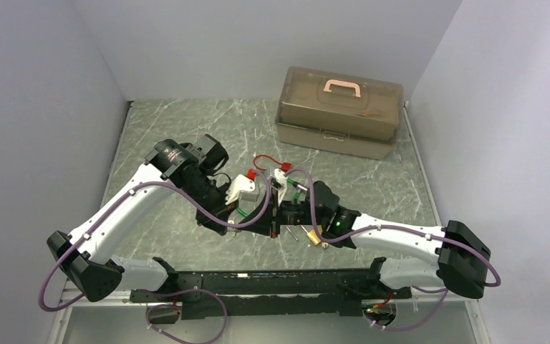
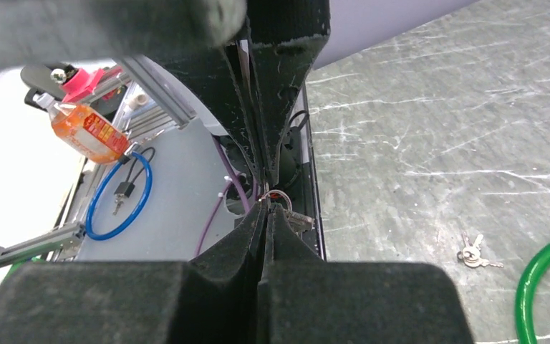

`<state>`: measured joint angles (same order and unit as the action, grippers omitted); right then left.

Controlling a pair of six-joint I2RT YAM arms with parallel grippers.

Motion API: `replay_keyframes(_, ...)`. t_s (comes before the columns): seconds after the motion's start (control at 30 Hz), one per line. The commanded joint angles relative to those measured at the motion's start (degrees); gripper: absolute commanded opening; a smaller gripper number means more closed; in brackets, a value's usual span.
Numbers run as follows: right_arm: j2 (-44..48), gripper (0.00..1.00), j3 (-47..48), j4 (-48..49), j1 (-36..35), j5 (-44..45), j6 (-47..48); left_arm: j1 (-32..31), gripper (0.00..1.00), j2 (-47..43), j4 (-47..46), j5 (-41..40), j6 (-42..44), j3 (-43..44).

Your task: Unlock with the key

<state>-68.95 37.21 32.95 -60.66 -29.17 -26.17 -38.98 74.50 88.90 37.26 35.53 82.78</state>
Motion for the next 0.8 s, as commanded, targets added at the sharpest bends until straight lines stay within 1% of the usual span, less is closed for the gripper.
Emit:
replay_keyframes(0.0,2.87,0.00,-1.14,-0.23,1.40,2.62,-0.31,0.18,0.00,-1.70,1.67,1.73,-0.71,2.55)
replay_keyframes(0.1,2.81,0.00,-0.36,-1.24,1.53,1.85,-0.02,0.16,0.00,-1.96,1.65,1.74,-0.73,2.80)
replay_keyframes(0.3,1.07,0.00,0.51,-0.18,1.50,-1.72,-1.02,0.22,0.00,-2.25,1.76,2.09,-0.80,2.95)
replay_keyframes(0.33,0.68,0.03,0.79,-0.17,1.51,-2.36,-1.29,0.18,0.00,-2.25,1.66,2.12,-0.77,2.92)
replay_keyframes(0.4,0.02,0.18,1.21,0.17,1.51,-3.56,-1.70,0.20,0.00,-2.33,1.67,1.90,-0.74,2.85)
replay_keyframes(0.43,-0.18,0.22,1.24,0.56,1.51,-3.98,-1.92,0.16,0.00,-2.34,1.64,1.92,-0.68,2.76)
replay_keyframes(0.5,-0.50,0.25,1.20,1.47,1.51,-4.64,-2.43,0.19,0.00,-2.26,1.64,1.78,-0.70,2.61)
replay_keyframes(0.6,-0.65,0.26,1.28,2.31,1.51,-4.70,-2.74,0.15,0.00,-2.28,1.68,1.74,-0.67,2.47)
replay_keyframes(0.67,-0.72,0.23,1.61,2.57,1.51,-4.59,-2.74,0.14,0.00,-2.34,1.64,1.78,-0.77,2.47)
replay_keyframes(0.77,-0.81,0.22,2.26,2.99,1.52,-4.50,-2.65,0.17,0.00,-2.25,1.65,1.63,-0.89,2.47)
